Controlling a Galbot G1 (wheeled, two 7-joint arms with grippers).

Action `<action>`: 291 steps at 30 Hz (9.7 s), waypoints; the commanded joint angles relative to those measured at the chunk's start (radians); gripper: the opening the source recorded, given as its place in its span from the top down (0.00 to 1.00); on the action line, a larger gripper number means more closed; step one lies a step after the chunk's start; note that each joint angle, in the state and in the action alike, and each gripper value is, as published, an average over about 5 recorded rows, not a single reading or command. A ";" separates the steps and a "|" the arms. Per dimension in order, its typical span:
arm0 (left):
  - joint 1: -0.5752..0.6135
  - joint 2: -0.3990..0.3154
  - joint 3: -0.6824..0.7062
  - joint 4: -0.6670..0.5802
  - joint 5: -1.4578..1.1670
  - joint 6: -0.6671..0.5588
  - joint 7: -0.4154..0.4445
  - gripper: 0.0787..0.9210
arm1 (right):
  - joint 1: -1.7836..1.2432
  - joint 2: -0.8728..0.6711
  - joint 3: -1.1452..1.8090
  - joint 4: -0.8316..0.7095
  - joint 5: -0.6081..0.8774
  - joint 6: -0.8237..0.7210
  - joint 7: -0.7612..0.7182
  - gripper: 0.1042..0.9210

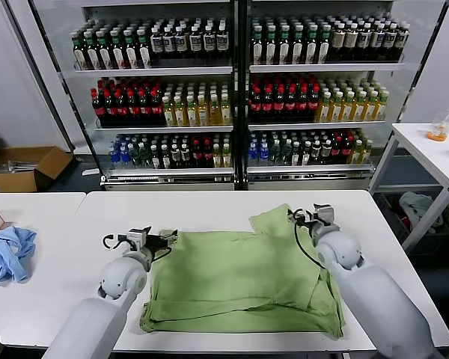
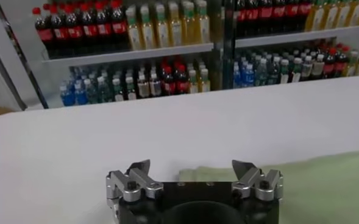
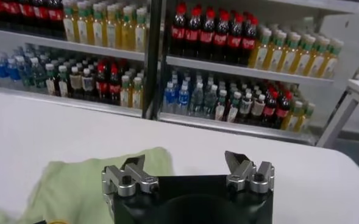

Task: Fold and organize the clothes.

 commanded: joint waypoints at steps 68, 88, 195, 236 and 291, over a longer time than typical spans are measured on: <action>0.286 0.118 -0.191 -0.319 -0.328 -0.056 0.066 0.97 | -0.402 -0.187 0.255 0.532 0.154 0.040 -0.035 1.00; 0.435 0.104 -0.196 -0.402 -0.252 -0.024 0.082 0.97 | -0.814 -0.198 0.472 0.749 0.130 0.018 -0.022 1.00; 0.748 -0.058 -0.511 -0.609 -0.097 -0.171 0.074 0.87 | -0.872 -0.202 0.450 0.839 0.035 0.026 -0.014 0.12; 0.667 -0.249 -0.206 -0.404 0.266 -0.246 -0.018 0.22 | -0.879 -0.197 0.457 0.844 0.025 0.018 -0.007 0.12; 0.645 -0.035 -0.510 -0.593 -0.240 -0.191 0.118 0.97 | -0.826 -0.220 0.439 0.822 0.053 0.017 0.002 0.12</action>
